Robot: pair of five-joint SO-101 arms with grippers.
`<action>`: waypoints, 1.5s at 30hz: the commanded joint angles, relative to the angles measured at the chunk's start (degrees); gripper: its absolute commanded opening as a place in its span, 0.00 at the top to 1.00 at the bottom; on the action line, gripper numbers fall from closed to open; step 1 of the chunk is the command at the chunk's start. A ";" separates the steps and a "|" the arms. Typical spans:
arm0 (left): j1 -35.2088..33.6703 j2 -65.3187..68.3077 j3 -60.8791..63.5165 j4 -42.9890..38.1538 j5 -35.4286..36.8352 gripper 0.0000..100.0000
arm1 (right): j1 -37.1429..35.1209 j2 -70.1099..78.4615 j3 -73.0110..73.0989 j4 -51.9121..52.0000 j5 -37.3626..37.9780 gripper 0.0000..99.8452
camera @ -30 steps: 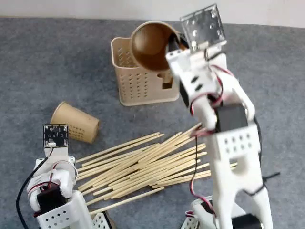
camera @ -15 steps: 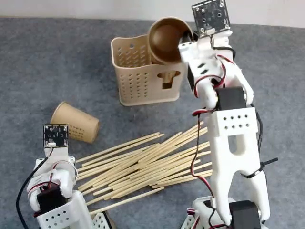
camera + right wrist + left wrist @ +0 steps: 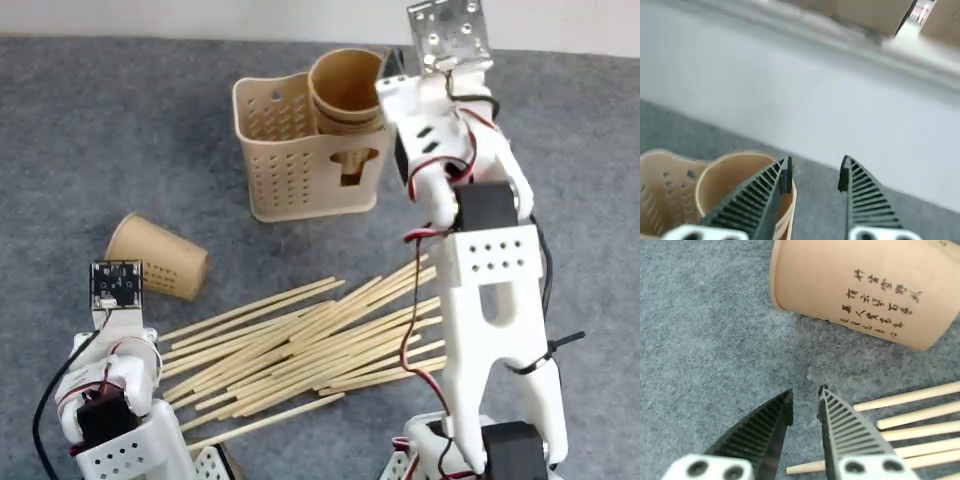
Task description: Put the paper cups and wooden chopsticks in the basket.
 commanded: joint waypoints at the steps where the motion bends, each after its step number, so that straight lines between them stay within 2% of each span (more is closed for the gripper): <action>1: -0.48 -0.84 -0.48 -0.53 -0.26 0.90 | -1.36 1.54 0.75 -4.09 -0.53 0.83; 9: -0.48 -0.84 -0.48 -0.53 -0.26 0.90 | -2.15 5.41 1.27 -4.09 -0.53 0.84; 14: -0.48 -0.84 -0.48 -0.53 -0.26 0.90 | -3.30 5.85 1.54 -4.00 -0.53 0.99; 24: -0.40 -0.84 -0.48 -0.53 -0.26 0.90 | -4.18 6.02 14.11 -2.42 -0.26 0.99; 29: -0.31 -0.84 -0.48 -0.44 -0.26 0.90 | -4.18 5.14 13.58 -2.33 -0.26 0.99; 37: -0.22 -0.84 -0.48 -0.35 -0.26 0.90 | -8.92 -3.82 6.81 -1.98 -0.53 0.99; 45: -0.57 -0.84 -0.57 -0.44 -0.26 0.90 | -17.36 -21.58 17.54 6.11 -0.35 0.99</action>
